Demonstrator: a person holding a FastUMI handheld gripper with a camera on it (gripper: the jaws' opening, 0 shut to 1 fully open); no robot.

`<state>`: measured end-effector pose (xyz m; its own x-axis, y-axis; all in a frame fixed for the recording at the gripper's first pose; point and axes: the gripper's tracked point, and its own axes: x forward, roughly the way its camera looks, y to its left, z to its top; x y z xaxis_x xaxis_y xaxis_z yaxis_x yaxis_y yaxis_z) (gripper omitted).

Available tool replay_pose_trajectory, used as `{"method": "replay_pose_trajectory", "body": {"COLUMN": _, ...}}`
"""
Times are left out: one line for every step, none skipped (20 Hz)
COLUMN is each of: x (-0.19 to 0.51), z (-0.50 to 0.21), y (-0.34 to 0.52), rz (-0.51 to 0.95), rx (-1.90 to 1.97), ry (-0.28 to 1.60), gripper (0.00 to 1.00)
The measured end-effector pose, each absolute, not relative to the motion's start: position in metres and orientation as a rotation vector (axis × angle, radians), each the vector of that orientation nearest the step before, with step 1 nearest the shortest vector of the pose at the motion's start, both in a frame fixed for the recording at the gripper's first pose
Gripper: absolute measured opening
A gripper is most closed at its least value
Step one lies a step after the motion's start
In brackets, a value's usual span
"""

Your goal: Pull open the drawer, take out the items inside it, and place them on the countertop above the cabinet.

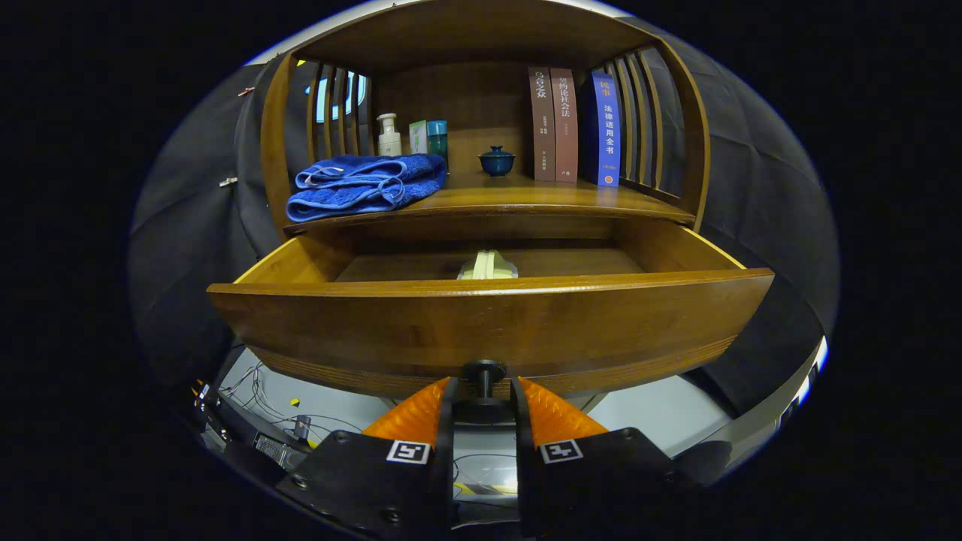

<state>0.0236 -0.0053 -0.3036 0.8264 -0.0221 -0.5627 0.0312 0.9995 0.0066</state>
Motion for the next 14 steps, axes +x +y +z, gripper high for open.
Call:
{"method": "replay_pose_trajectory", "body": {"x": 0.017, "z": -0.303, "y": -0.006, "rz": -0.031, "rx": 0.019, "ry": 0.601, "gripper": 0.38}}
{"method": "replay_pose_trajectory", "body": {"x": 0.012, "z": -0.303, "y": -0.006, "rz": -0.033, "rx": 0.024, "ry": 0.603, "gripper": 0.38}}
{"method": "replay_pose_trajectory", "body": {"x": 0.008, "z": -0.303, "y": -0.006, "rz": -0.032, "rx": 0.028, "ry": 0.607, "gripper": 0.38}}
{"method": "replay_pose_trajectory", "body": {"x": 0.004, "z": -0.302, "y": -0.006, "rz": -0.032, "rx": 0.029, "ry": 0.611, "gripper": 0.38}}
{"method": "replay_pose_trajectory", "body": {"x": -0.001, "z": -0.302, "y": -0.007, "rz": -0.032, "rx": 0.028, "ry": 0.612, "gripper": 0.38}}
{"method": "replay_pose_trajectory", "body": {"x": -0.005, "z": -0.302, "y": -0.007, "rz": -0.032, "rx": 0.028, "ry": 0.614, "gripper": 0.38}}
{"method": "replay_pose_trajectory", "body": {"x": -0.008, "z": -0.302, "y": -0.006, "rz": -0.032, "rx": 0.031, "ry": 0.619, "gripper": 0.38}}
{"method": "replay_pose_trajectory", "body": {"x": -0.011, "z": -0.303, "y": -0.006, "rz": -0.032, "rx": 0.036, "ry": 0.624, "gripper": 0.38}}
{"method": "replay_pose_trajectory", "body": {"x": -0.014, "z": -0.304, "y": -0.005, "rz": -0.032, "rx": 0.04, "ry": 0.629, "gripper": 0.38}}
{"method": "replay_pose_trajectory", "body": {"x": -0.017, "z": -0.306, "y": -0.005, "rz": -0.032, "rx": 0.04, "ry": 0.634, "gripper": 0.38}}
{"method": "replay_pose_trajectory", "body": {"x": -0.021, "z": -0.311, "y": -0.005, "rz": -0.032, "rx": 0.039, "ry": 0.652, "gripper": 0.38}}
{"method": "replay_pose_trajectory", "body": {"x": -0.019, "z": -0.309, "y": -0.005, "rz": -0.033, "rx": 0.042, "ry": 0.632, "gripper": 0.38}}
{"method": "replay_pose_trajectory", "body": {"x": -0.02, "z": -0.31, "y": -0.006, "rz": -0.03, "rx": 0.036, "ry": 0.644, "gripper": 0.38}}
{"method": "replay_pose_trajectory", "body": {"x": -0.021, "z": -0.309, "y": -0.004, "rz": -0.03, "rx": 0.035, "ry": 0.636, "gripper": 0.38}}
